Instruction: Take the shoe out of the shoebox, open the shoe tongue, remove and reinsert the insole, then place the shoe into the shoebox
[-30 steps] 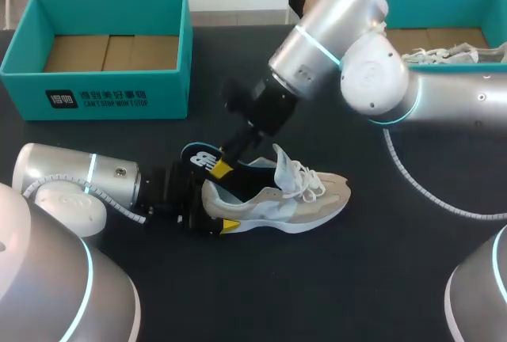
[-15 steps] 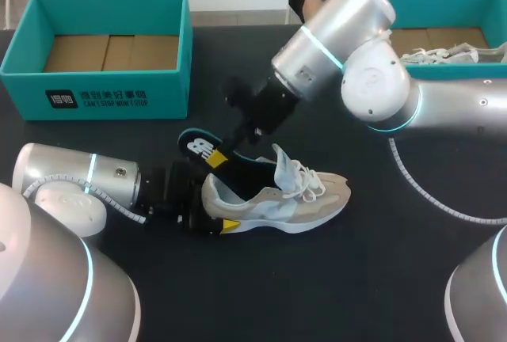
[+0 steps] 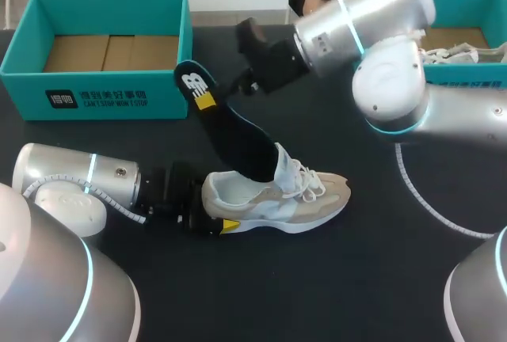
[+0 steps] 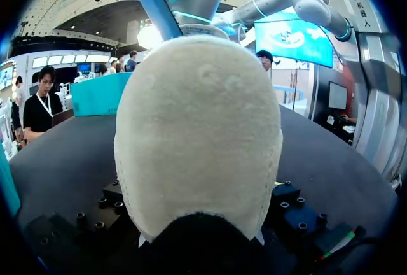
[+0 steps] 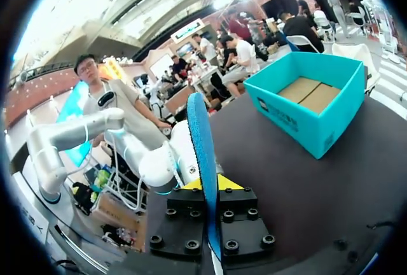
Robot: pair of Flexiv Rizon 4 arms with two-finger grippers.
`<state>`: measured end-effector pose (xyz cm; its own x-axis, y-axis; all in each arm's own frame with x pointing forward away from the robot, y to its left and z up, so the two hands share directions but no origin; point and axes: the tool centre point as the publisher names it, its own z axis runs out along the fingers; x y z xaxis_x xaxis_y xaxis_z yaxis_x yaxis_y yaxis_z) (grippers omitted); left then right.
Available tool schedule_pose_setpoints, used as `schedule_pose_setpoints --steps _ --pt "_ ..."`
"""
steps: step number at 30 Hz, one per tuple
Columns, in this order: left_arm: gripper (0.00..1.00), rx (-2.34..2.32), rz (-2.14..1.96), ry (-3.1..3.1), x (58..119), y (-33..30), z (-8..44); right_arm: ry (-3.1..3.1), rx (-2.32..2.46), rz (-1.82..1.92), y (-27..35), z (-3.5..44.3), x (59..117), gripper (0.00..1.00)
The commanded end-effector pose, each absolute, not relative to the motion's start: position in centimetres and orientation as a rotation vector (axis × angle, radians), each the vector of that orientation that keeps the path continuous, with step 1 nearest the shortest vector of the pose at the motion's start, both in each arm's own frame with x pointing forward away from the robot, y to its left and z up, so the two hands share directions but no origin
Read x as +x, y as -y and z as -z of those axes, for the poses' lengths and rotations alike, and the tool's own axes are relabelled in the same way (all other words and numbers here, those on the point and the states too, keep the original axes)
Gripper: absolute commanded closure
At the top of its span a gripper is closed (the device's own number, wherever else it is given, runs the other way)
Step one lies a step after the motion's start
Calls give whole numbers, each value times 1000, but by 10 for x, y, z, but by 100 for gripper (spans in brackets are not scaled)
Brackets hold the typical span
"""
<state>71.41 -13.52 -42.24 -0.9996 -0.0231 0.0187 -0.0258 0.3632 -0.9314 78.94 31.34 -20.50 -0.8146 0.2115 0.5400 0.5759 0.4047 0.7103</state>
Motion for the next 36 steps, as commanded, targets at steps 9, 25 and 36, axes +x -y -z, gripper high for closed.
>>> schedule_pose_setpoints --steps 9,25,36 --pt "100 47 -1769 2593 714 136 427 2302 -731 1442 -309 207 777 100" --pt "100 47 -1769 2593 714 136 427 1906 -902 1818 -310 128 809 100" --pt "100 47 -1769 2593 714 136 427 1841 -816 1759 -273 70 799 100"
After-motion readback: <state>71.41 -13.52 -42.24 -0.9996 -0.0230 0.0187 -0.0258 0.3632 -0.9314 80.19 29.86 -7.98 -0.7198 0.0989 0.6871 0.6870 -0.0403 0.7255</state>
